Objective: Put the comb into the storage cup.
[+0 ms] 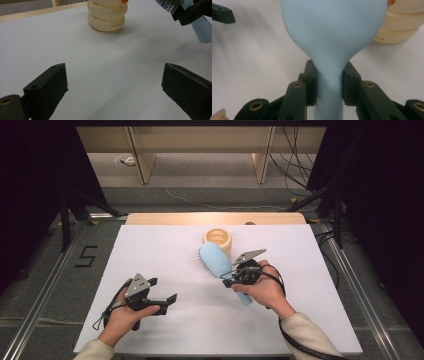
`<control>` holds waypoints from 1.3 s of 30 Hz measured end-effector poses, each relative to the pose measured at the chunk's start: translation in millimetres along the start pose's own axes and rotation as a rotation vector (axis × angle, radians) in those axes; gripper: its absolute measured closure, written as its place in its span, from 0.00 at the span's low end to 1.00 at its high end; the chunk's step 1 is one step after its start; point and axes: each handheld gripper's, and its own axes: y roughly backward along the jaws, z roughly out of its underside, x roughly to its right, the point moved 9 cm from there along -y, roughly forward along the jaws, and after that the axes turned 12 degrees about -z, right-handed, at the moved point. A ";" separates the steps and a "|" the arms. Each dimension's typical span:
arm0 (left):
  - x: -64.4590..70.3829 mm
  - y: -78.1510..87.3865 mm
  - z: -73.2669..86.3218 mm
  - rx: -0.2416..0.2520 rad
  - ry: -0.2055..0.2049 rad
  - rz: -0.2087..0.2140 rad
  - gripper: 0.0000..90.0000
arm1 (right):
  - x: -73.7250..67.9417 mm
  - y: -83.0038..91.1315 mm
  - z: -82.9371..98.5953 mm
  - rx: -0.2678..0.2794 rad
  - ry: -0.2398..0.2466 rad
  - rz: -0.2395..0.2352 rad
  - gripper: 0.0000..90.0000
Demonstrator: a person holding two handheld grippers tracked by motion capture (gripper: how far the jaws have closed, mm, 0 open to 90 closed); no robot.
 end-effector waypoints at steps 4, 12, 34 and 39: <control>3.8 -0.2 -1.7 0.003 0.020 0.013 0.08 | -3.5 -1.0 -6.2 0.056 -0.013 -0.006 0.78; 25.3 -1.4 -5.8 0.001 0.053 0.081 0.09 | -10.9 -2.6 -18.8 0.164 -0.017 -0.020 0.78; 89.2 -15.5 -24.0 0.022 0.146 0.219 0.05 | -35.6 -13.5 -37.2 0.320 -0.016 -0.062 0.78; 103.2 -21.2 -24.4 0.012 0.136 0.241 0.05 | -39.1 -14.2 -39.2 0.330 -0.011 -0.066 0.78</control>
